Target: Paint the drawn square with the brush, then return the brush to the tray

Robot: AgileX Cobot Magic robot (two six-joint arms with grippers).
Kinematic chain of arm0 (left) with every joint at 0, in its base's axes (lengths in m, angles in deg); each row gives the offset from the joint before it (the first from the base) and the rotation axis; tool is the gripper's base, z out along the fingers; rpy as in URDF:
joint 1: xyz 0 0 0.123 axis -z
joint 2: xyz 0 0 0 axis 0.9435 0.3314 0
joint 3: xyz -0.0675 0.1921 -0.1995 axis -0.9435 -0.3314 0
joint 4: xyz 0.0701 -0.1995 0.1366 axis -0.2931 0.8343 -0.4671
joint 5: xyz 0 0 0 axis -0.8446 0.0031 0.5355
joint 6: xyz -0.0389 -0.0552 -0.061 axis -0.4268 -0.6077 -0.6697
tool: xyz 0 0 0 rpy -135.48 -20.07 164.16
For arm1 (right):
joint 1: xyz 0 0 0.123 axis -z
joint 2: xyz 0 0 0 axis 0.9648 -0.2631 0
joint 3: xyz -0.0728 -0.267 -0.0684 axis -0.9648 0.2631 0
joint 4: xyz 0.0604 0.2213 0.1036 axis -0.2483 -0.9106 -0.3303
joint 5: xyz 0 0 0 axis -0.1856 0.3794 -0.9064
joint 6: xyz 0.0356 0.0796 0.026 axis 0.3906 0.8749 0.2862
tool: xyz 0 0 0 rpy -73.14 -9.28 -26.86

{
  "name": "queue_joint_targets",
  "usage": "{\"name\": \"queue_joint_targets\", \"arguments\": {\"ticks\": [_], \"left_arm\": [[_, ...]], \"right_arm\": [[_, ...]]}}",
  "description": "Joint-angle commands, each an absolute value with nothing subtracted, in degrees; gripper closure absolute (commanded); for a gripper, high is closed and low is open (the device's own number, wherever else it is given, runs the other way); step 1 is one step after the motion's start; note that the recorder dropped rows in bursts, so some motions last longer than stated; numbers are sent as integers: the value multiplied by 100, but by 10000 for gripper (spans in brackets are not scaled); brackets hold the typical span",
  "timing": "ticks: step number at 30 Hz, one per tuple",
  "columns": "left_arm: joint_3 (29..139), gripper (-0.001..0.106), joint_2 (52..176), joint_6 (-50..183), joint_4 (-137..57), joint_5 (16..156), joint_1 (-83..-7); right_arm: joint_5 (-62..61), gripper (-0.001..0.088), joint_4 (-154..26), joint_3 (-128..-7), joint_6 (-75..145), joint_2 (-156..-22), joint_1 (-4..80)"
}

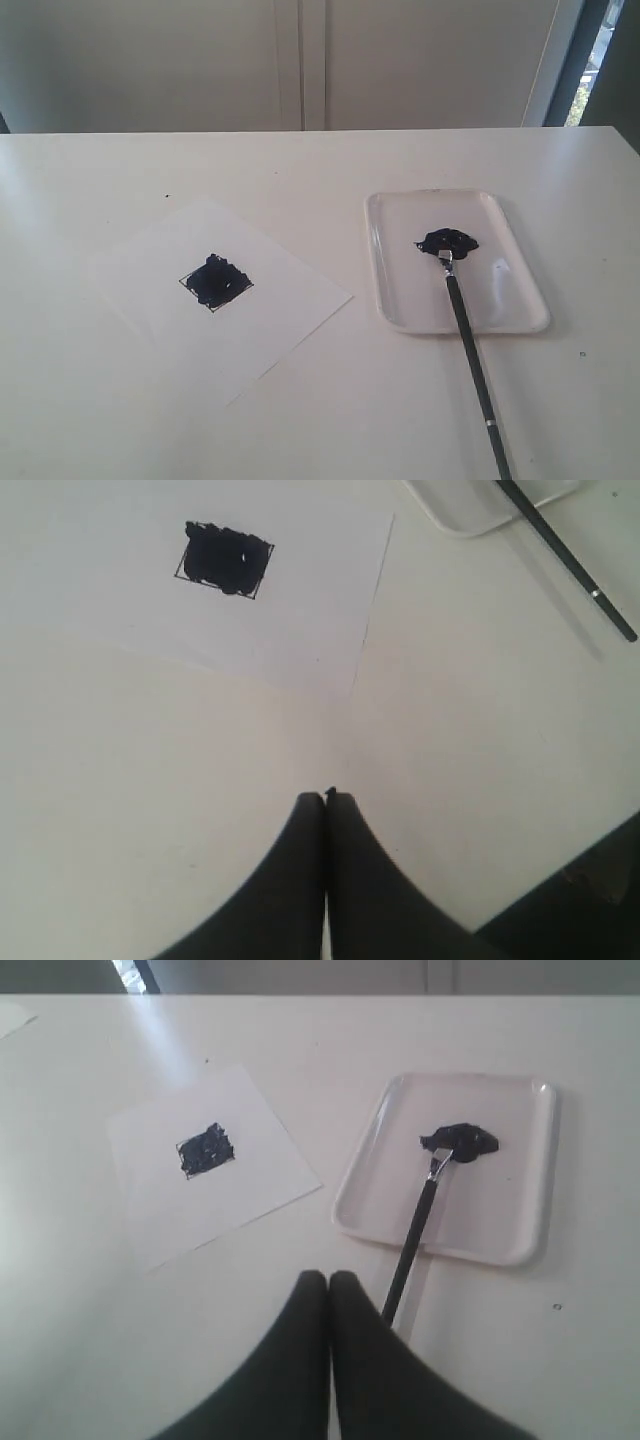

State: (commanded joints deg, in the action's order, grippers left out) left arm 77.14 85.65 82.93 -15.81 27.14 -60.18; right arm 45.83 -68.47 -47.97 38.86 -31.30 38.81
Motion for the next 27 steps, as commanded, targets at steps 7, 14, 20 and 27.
{"name": "queue_joint_targets", "arguments": {"ticks": [7,14,20,27], "left_arm": [[6626,1053,7515,8533,-717,3582,-6018],[5529,1053,6653,9438,20,4406,-6018],[5123,1053,6531,9855,105,6362,-6018],[4548,1053,6697,9692,340,7244,-6018]], "right_arm": [[3264,868,-6380,-4786,3317,-2489,3881],[3248,868,-6947,-4520,2988,-2449,3881],[2544,868,-6932,-4393,2987,-2449,3881],[2445,868,-6932,-4393,2987,-2449,3881]]}}
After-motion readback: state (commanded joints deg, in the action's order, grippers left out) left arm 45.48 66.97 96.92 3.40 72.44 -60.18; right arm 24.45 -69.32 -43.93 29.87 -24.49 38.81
